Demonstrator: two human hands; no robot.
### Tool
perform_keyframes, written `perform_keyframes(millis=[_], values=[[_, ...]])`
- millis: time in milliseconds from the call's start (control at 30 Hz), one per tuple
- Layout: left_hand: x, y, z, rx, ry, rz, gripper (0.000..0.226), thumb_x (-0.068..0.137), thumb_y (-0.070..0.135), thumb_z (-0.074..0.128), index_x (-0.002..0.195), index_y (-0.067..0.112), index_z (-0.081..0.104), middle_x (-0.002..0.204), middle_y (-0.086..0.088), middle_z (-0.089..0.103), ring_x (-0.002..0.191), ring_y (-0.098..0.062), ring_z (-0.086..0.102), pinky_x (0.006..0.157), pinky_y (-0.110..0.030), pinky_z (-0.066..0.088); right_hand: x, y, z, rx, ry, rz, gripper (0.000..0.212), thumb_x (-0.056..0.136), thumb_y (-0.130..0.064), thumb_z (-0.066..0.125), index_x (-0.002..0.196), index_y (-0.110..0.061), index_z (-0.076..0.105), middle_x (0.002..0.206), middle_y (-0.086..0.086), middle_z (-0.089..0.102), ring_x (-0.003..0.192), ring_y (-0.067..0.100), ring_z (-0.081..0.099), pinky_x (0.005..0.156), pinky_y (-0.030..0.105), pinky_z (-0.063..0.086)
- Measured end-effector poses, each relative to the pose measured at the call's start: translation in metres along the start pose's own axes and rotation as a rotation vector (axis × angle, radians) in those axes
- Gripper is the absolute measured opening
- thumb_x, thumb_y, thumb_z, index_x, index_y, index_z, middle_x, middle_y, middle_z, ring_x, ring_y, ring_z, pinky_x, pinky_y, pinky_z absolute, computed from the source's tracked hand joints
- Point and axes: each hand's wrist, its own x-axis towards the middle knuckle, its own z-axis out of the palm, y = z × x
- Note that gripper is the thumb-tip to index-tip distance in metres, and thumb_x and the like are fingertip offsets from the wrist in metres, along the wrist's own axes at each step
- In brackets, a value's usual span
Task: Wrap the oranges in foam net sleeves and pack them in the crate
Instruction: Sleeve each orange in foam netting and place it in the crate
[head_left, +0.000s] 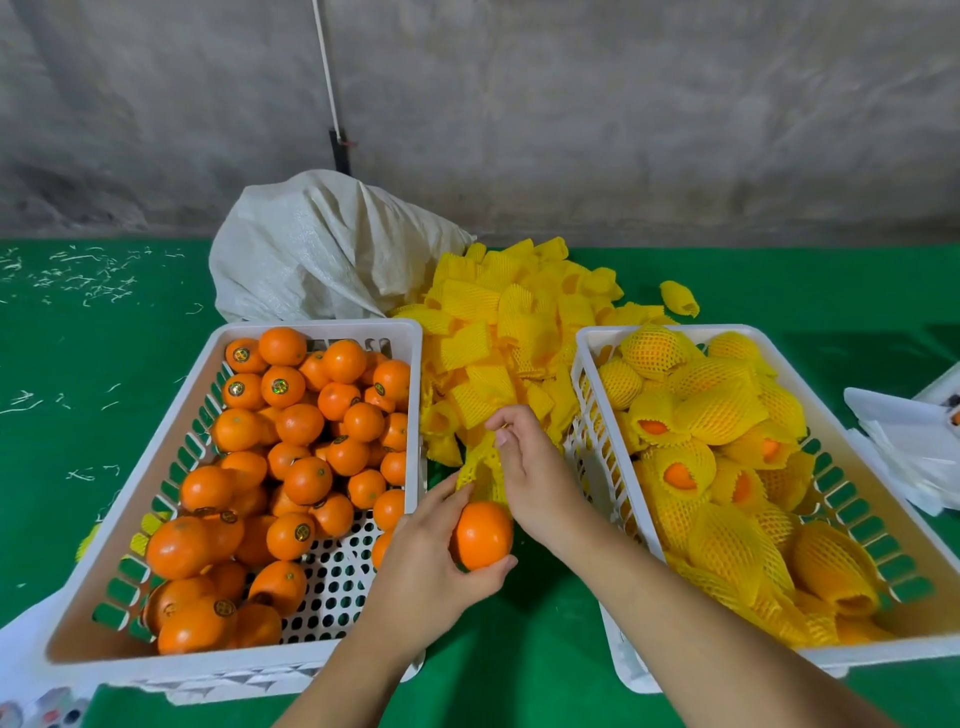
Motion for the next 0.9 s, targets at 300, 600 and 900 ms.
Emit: perform_keyframes(millis=[300,600,900], values=[[-0.002,-0.001,-0.005,-0.315,0.097,-0.089,0.075,0.075,0.079,0.074,0.138,0.057,0.039,0.130,0.041,0.044,0.117,0.004,0.058,0.086,-0.014,0.053,0.006,-0.006,-0.026,-0.027,-0.341,0.002,0.033,0.093,-0.035,0.074,0.123,-0.043,0.063,0.091,-0.020,0.050,0.087,-0.005,0.052,0.079,0.022,0.044],[0.002,-0.004,-0.004,-0.361,0.232,-0.078,0.071,0.083,0.055,0.068,0.147,0.043,0.041,0.142,0.021,0.047,0.129,0.006,0.048,0.099,-0.006,0.039,-0.028,-0.051,-0.021,-0.200,-0.360,-0.255,0.046,0.090,-0.006,0.066,0.129,-0.031,0.061,0.107,-0.012,0.045,0.099,0.005,0.046,0.087,0.019,0.043],[-0.001,-0.007,-0.005,-0.875,0.316,-0.210,0.050,0.083,0.026,0.071,0.128,0.039,0.053,0.118,-0.006,0.066,0.109,-0.026,0.067,0.088,-0.038,0.059,-0.051,-0.037,0.013,-0.287,-0.024,-0.437,0.060,0.081,0.008,0.065,0.138,-0.012,0.059,0.121,0.004,0.047,0.112,0.025,0.050,0.094,0.039,0.049]])
